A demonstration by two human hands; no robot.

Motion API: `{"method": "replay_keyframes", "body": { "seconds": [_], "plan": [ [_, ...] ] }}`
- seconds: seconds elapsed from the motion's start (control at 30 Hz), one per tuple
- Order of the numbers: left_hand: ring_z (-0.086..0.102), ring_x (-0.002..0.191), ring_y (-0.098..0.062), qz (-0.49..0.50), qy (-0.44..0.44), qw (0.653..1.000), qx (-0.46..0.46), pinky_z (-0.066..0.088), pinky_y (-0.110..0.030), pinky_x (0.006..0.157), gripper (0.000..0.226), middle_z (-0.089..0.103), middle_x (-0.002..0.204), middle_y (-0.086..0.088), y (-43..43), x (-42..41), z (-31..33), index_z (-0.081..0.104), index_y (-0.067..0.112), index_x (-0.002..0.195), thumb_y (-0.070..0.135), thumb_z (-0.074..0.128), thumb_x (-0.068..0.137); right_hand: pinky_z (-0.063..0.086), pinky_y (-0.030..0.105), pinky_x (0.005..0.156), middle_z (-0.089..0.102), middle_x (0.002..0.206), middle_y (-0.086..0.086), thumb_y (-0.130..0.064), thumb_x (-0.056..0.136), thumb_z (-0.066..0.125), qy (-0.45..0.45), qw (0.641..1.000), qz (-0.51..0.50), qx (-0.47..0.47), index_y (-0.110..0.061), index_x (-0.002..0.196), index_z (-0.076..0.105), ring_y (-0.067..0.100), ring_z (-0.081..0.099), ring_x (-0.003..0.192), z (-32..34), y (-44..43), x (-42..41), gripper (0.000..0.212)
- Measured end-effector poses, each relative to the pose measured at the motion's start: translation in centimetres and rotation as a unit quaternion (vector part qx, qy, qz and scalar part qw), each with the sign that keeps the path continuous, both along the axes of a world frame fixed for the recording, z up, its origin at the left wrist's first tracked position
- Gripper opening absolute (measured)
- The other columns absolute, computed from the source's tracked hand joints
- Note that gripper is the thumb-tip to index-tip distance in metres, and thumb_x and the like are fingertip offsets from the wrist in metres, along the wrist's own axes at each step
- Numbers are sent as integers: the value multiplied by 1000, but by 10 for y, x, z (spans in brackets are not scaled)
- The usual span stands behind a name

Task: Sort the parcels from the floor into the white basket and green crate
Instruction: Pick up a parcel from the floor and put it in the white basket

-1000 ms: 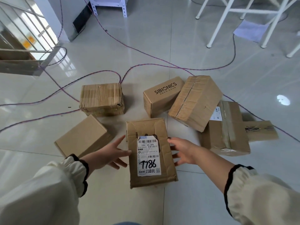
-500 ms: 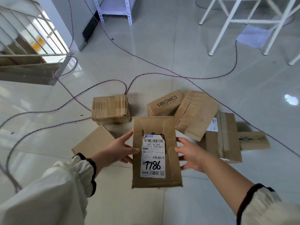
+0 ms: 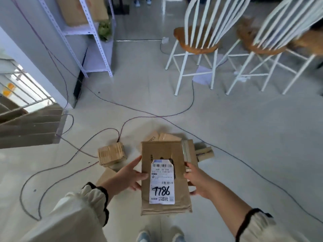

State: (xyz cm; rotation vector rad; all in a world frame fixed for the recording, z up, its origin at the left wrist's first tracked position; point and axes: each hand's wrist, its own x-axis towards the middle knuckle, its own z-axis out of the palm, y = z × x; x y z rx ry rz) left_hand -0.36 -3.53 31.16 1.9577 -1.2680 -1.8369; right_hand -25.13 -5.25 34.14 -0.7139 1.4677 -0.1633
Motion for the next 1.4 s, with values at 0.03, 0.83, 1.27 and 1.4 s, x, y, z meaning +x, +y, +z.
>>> {"method": "replay_keyframes", "body": {
  "seconds": [0.03,0.83,1.27,1.4],
  "plan": [
    [72,66,-18,-26,-6,1000,-4,59,-33,58,95,69,108,-7,-3,-7,25,4,42,149,17,69,84,46,35,67,64,97,-7,-18,97,47,11,1000,-20,-6,-46,109,40,17,60,91,24,9,-6,31],
    [72,64,-24,-615,138,765,-134,54,-29,54,68,73,91,6,185,-337,301,29,51,135,21,66,87,54,52,81,57,121,11,-11,96,39,191,770,-603,-88,-31,142,32,33,60,105,301,438,-152,50],
    [72,65,-19,-805,215,543,-101,55,-31,50,71,75,84,4,577,-410,352,24,35,146,21,64,89,55,43,60,56,97,1,-15,96,45,272,534,-799,-46,-27,131,40,21,59,87,349,818,-81,37],
    [72,70,-17,-844,225,473,-113,50,-26,51,81,68,109,-2,687,-405,366,14,38,149,25,65,88,56,46,68,58,106,5,-15,97,46,283,469,-836,-31,-26,133,37,25,60,96,360,910,-39,40]
  ]
}}
